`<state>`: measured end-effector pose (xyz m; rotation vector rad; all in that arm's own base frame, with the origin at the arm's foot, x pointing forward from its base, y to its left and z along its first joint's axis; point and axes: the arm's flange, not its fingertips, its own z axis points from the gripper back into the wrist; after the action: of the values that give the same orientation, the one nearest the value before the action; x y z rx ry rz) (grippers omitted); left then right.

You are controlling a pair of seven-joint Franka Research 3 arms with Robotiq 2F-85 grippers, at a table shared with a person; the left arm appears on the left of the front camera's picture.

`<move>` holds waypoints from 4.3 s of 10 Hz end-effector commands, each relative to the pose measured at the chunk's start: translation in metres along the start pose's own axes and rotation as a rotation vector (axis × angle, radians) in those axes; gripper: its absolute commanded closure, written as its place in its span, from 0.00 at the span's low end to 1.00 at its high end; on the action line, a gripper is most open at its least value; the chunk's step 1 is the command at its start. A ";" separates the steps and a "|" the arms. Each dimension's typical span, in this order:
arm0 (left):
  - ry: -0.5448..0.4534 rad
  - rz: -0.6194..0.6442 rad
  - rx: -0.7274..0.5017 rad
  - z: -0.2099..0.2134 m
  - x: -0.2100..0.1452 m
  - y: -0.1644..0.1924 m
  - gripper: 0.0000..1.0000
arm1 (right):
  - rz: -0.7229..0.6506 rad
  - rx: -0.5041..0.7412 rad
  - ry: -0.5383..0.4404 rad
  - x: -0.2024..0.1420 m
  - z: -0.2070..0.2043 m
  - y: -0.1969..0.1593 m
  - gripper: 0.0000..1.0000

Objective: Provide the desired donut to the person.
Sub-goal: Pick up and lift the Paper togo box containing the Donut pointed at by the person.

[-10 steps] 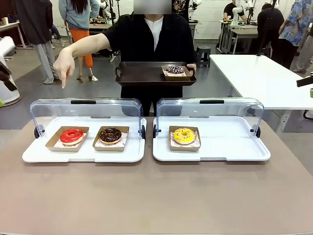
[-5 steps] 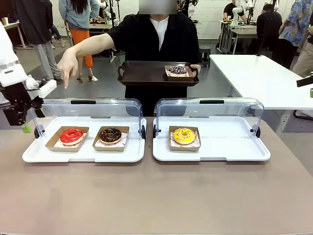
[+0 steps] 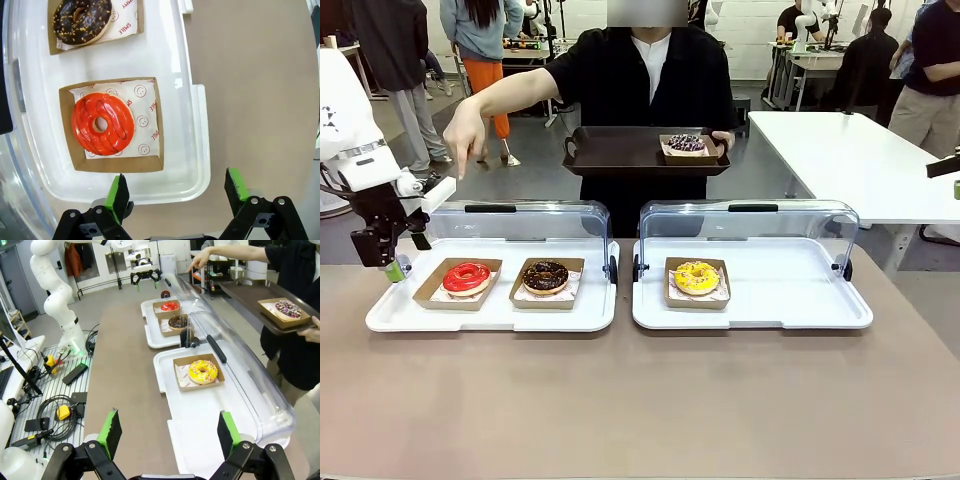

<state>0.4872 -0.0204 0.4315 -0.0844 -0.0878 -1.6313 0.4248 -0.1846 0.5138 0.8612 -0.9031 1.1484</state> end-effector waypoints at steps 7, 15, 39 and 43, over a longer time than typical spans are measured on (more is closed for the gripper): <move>0.053 0.073 0.086 -0.021 -0.002 -0.017 0.00 | -0.014 0.005 -0.007 0.000 -0.002 0.000 0.00; 0.137 0.105 0.075 -0.081 -0.008 0.011 0.00 | -0.014 0.005 -0.007 0.000 -0.002 0.000 0.00; 0.075 -0.059 0.028 -0.033 -0.006 -0.009 1.00 | -0.014 0.005 -0.007 0.000 -0.002 0.000 0.00; 0.085 -0.052 -0.027 0.065 0.011 -0.073 1.00 | -0.014 0.005 -0.007 0.000 -0.002 0.000 0.00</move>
<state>0.4260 -0.0202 0.4836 -0.0382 -0.0192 -1.6844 0.4253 -0.1841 0.5129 0.8631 -0.9011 1.1484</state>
